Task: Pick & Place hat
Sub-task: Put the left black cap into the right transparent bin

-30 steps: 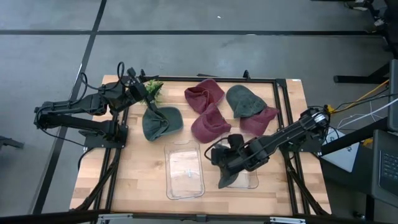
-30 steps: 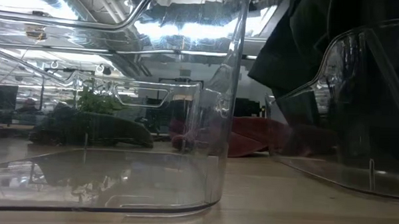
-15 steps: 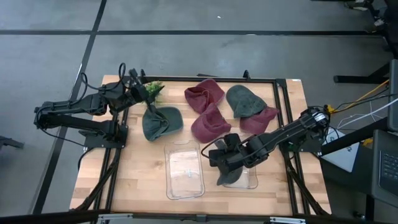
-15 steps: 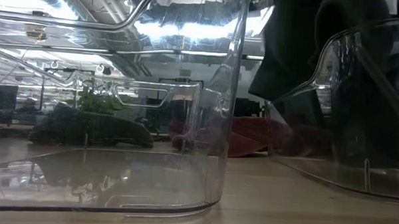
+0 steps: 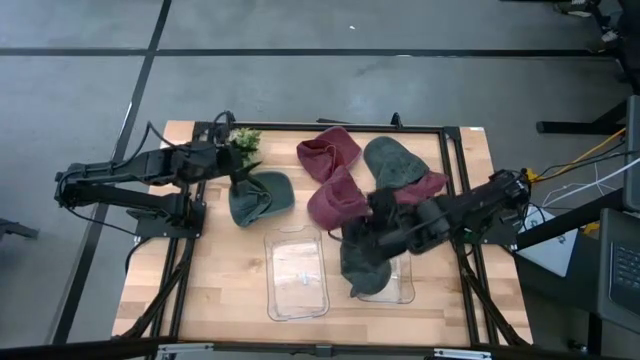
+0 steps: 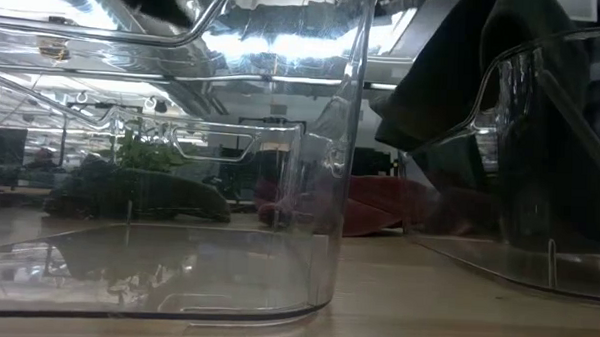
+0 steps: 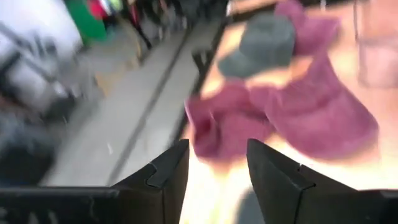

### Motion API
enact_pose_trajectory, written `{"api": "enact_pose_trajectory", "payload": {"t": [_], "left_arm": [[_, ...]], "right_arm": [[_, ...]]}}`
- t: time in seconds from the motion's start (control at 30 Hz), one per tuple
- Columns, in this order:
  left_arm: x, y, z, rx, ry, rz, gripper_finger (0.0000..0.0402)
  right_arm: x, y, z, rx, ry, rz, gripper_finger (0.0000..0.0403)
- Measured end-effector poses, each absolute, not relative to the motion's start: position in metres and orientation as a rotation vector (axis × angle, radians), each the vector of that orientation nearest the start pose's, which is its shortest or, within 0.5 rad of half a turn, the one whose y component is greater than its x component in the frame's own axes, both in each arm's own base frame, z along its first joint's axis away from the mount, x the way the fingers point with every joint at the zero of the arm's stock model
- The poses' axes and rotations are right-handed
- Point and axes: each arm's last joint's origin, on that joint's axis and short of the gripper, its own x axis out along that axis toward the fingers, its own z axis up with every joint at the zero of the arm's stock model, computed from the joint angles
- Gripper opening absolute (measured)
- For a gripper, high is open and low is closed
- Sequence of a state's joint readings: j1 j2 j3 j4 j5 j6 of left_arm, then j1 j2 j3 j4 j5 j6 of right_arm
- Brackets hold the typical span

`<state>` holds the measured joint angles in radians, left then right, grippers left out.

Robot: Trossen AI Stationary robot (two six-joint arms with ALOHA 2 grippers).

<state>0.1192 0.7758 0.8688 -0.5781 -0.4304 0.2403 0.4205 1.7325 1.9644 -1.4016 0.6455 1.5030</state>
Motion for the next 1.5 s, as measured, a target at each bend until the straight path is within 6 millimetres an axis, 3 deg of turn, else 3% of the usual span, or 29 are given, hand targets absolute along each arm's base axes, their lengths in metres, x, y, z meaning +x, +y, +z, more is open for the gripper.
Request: {"api": "enact_pose_trajectory", "payload": {"t": [0.27,0.47,0.6,0.8,1.07,1.5], "left_arm": [[0.136,0.029,0.306,-0.081,0.697,0.622,0.0157],[0.121,0.027,0.292,-0.460,0.749,0.834,0.0157],[0.114,0.026,0.269,-0.674,0.765,0.966,0.0157],[0.108,0.018,0.223,-0.895,0.912,1.010,0.0157],[0.115,0.020,0.226,-0.978,0.808,1.088,0.0157],[0.137,0.020,0.177,-1.041,0.963,1.189,0.0157]], "right_arm": [[0.298,0.070,0.459,0.464,0.535,-0.730,0.0180],[0.288,0.043,0.493,0.255,0.519,-0.664,0.0180],[0.280,0.032,0.498,0.161,0.560,-0.607,0.0180],[0.268,0.023,0.501,0.054,0.632,-0.562,0.0180],[0.263,0.023,0.503,-0.062,0.673,-0.464,0.0180],[0.250,0.022,0.511,-0.134,0.667,-0.422,0.0180]]}}
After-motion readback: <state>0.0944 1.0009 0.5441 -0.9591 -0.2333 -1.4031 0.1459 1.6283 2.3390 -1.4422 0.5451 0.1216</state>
